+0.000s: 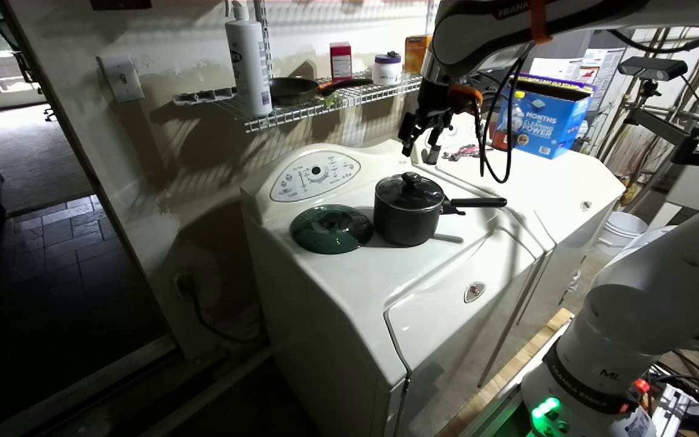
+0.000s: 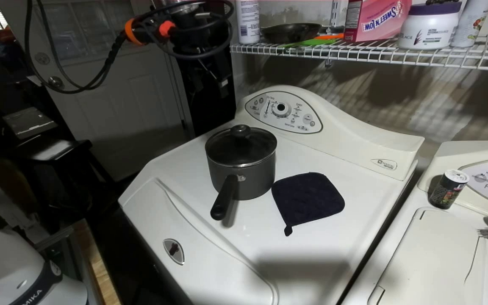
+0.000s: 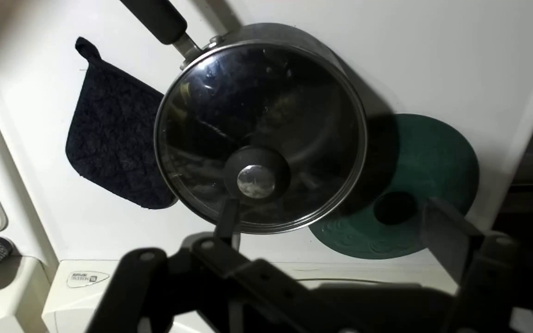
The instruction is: Pick up the clear oven pot lid and put it on the black oven mat
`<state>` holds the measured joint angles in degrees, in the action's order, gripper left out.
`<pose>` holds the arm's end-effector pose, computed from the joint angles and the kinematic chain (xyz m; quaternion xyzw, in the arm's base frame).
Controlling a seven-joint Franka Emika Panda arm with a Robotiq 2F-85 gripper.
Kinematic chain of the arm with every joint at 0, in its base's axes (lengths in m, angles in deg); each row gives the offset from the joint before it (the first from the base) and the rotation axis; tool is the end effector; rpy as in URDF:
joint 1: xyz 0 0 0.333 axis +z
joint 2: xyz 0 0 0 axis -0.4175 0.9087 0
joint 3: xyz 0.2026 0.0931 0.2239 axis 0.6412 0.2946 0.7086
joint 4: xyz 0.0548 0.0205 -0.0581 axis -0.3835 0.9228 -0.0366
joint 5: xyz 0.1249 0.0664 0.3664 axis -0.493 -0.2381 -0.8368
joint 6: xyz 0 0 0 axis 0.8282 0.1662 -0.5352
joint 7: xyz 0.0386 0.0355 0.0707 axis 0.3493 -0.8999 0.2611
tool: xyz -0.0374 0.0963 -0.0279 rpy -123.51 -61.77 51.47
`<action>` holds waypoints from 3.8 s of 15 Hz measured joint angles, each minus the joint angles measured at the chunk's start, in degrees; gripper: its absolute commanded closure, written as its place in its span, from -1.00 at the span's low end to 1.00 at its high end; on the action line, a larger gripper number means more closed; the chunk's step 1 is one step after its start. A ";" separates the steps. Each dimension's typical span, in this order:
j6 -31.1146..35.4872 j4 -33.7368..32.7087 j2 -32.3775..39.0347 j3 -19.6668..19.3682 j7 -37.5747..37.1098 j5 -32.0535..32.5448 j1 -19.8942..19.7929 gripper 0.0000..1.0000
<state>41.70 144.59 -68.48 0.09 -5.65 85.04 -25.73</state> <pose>0.4463 -0.0352 0.5205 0.9941 0.0133 0.1052 0.0235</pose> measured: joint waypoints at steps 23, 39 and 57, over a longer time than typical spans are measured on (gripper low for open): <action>-1.79 -7.48 14.06 -3.24 2.00 -0.07 -2.09 -1.00; -3.18 -7.47 17.69 -2.75 9.36 -3.56 -1.76 -1.00; -2.09 -8.74 19.15 -2.68 10.42 -3.57 -1.78 0.00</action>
<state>39.61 135.85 -49.33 -2.59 4.77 81.47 -27.50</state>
